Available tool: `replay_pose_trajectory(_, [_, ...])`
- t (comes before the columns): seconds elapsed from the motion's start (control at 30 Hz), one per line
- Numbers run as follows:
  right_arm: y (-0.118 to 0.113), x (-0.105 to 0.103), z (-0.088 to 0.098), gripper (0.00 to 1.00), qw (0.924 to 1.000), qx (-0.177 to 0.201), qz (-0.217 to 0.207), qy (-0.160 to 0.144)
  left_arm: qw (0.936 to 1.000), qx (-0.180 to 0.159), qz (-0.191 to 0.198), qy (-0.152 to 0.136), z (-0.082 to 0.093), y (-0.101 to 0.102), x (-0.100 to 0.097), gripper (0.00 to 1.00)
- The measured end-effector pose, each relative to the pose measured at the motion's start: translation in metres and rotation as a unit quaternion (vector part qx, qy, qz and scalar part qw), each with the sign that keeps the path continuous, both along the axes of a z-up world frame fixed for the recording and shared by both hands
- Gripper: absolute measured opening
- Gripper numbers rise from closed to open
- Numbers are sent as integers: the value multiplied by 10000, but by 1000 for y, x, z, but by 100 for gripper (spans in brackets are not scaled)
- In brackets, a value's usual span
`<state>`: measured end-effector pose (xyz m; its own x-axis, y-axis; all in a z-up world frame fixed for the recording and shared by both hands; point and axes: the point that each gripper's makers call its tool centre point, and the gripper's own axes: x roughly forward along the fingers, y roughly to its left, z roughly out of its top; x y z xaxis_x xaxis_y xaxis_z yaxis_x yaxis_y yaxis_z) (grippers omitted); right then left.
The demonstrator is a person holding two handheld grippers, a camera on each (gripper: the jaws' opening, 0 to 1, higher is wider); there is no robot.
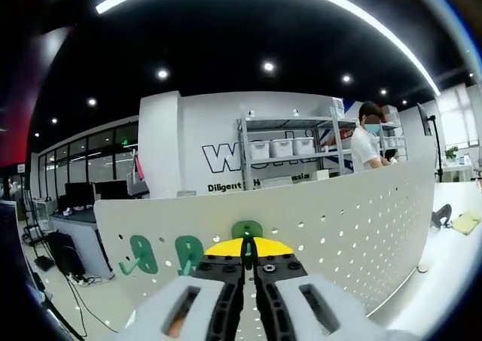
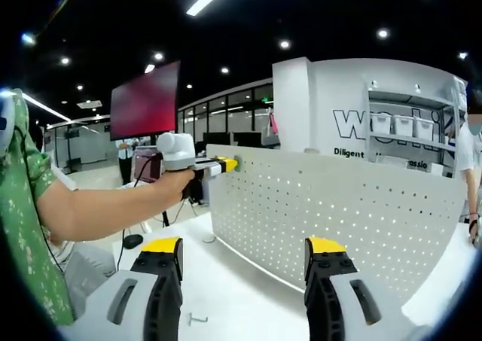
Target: Insert the hook assembly into the mounting plate slot until the hook locks in place.
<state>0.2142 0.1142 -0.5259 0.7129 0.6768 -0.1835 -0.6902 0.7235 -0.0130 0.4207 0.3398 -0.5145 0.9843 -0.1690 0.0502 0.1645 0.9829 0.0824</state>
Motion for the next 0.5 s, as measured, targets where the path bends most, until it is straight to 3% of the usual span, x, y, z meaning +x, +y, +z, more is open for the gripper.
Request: replay_pose_trajectory(0.5, [-2, 0, -4, 66, 10000, -28, -6, 50, 10000, -47, 13, -1, -6, 1, 7, 3])
